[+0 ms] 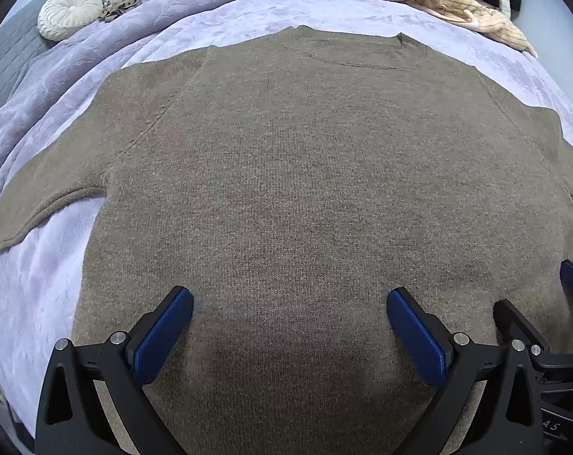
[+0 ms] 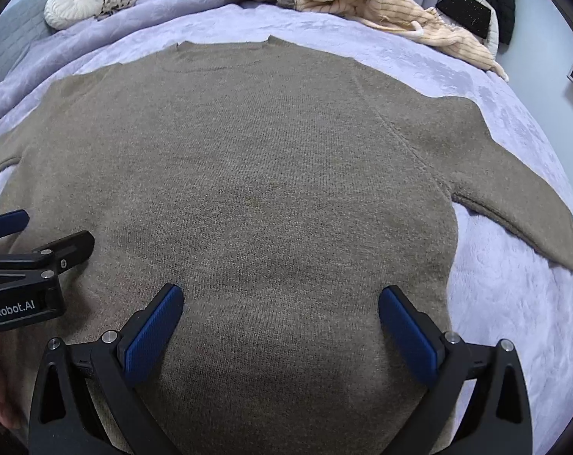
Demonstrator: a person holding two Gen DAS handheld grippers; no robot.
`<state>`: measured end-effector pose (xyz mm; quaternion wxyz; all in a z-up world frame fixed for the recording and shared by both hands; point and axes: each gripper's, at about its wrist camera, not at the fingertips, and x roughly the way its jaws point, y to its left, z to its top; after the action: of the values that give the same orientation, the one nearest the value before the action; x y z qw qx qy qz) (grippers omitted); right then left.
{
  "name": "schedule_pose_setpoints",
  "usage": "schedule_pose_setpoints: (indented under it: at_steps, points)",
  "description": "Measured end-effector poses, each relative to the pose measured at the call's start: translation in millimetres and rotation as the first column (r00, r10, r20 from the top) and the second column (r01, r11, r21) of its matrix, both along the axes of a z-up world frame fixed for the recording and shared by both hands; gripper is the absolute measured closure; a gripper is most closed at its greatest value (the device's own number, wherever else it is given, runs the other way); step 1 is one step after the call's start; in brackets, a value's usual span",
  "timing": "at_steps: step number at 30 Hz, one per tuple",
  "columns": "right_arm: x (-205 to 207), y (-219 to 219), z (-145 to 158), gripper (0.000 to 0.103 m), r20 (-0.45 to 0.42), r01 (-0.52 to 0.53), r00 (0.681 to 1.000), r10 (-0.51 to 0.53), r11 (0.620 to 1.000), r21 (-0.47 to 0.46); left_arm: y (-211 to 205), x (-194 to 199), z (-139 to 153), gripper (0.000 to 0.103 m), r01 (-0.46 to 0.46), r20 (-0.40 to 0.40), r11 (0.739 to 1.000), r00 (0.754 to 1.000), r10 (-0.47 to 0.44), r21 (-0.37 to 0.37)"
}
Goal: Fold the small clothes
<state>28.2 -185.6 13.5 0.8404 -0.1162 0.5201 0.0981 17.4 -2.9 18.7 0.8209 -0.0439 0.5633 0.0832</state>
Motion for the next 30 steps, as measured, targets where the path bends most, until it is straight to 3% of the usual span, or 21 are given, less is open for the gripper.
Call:
schedule_pose_setpoints:
  at_steps: [8, 14, 20, 30]
  points:
    - [-5.6, 1.2, 24.6, 0.000, 0.031, -0.025, 0.999, 0.026, 1.000, -0.007, 0.8, 8.5, 9.6, 0.000, -0.031, -0.056, 0.999, 0.998, 0.032, 0.014]
    - [-11.7, 6.9, 45.4, 0.000, 0.074, -0.044, 0.996, 0.044, 0.999, -0.001, -9.3, -7.0, 30.7, 0.000, -0.045, 0.018, 0.998, 0.999, 0.044, 0.050]
    - [-18.6, 13.2, 67.1, 0.000, 0.135, -0.061, 0.989, 0.060, 0.998, 0.009, -2.8, -12.2, 55.8, 0.000, -0.068, 0.042, 0.997, 0.997, 0.069, -0.033]
    - [-21.9, 2.5, 82.2, 0.000, 0.172, -0.041, 0.985, 0.032, 0.998, 0.050, -27.5, -15.9, 76.1, 0.000, -0.037, 0.103, 0.999, 0.994, 0.033, 0.033]
